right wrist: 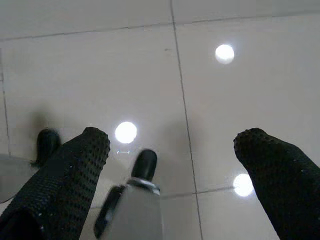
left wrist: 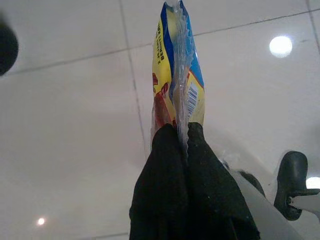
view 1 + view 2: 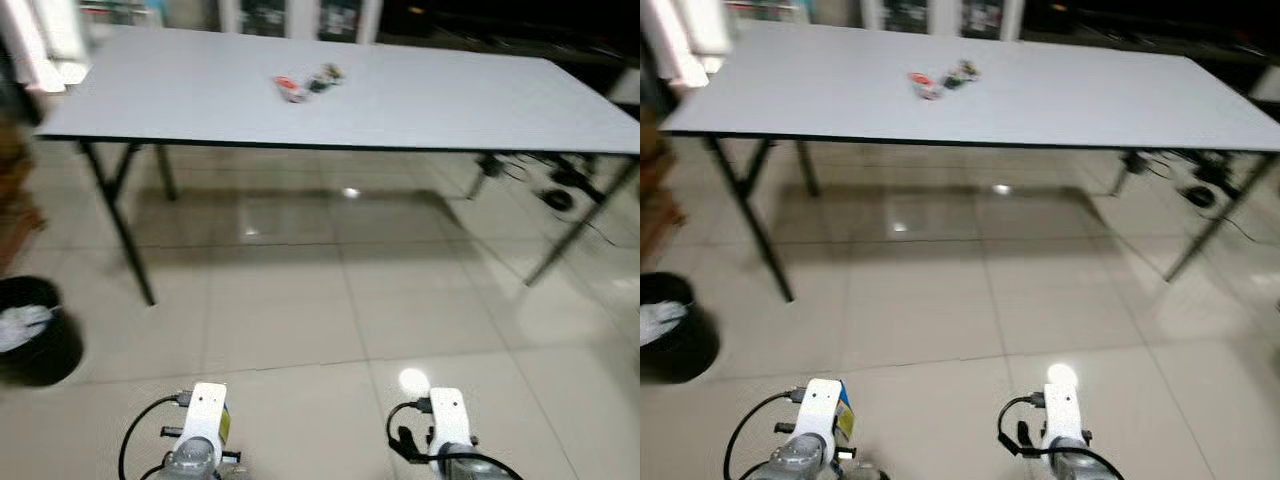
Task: Picking trash to rubbish bin
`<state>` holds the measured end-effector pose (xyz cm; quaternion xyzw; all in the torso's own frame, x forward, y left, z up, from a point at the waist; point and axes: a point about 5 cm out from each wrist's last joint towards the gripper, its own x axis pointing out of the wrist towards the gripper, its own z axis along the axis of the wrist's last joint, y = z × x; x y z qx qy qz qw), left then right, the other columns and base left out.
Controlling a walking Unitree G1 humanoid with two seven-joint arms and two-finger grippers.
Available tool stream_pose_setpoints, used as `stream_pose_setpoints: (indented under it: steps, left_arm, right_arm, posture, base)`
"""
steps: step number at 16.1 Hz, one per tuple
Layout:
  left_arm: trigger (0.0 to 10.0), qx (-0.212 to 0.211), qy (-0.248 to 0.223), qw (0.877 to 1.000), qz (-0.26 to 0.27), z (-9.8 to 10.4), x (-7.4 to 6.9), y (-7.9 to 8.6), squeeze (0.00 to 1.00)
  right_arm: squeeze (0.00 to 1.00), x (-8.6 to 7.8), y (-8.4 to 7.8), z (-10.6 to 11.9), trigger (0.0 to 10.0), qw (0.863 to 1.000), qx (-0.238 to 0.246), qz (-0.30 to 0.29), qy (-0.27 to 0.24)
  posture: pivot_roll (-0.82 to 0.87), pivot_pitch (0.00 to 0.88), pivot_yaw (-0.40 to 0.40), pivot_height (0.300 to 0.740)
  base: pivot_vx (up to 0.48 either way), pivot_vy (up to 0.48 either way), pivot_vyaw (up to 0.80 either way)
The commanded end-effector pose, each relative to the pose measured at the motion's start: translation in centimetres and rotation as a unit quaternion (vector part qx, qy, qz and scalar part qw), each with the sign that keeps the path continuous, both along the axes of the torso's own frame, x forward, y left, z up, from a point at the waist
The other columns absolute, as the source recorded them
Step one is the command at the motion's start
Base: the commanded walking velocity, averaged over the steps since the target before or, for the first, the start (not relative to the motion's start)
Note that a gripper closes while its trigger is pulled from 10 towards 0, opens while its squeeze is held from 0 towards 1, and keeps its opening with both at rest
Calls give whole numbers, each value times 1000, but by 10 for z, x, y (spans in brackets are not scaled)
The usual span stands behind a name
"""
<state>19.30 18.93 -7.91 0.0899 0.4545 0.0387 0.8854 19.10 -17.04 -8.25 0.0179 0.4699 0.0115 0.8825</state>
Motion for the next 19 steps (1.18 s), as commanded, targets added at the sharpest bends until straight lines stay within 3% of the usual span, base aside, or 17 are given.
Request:
stream_pose_setpoints:
  steps: [1,16,19]
  left_arm:
    - [10000,10,3,1000,6,-1,-2,3,0]
    - [10000,17,2,1000,-4,0,-2,3,0]
    - [10000,19,-1,1000,-4,0,-1,4,0]
  right_arm:
    - [0,2,0,1,10000,1000,2,-4,-3]
    - [0,0,2,0,10000,1000,5,-6,-3]
    - [0,3,2,2,10000,999,15,-26,-14]
  posture:
    - [-46,32,-108,740]
    - [-47,50,-105,740]
    - [-48,51,-104,740]
  base:
    - [0,0,800]
    - [0,0,800]
    - [0,0,0]
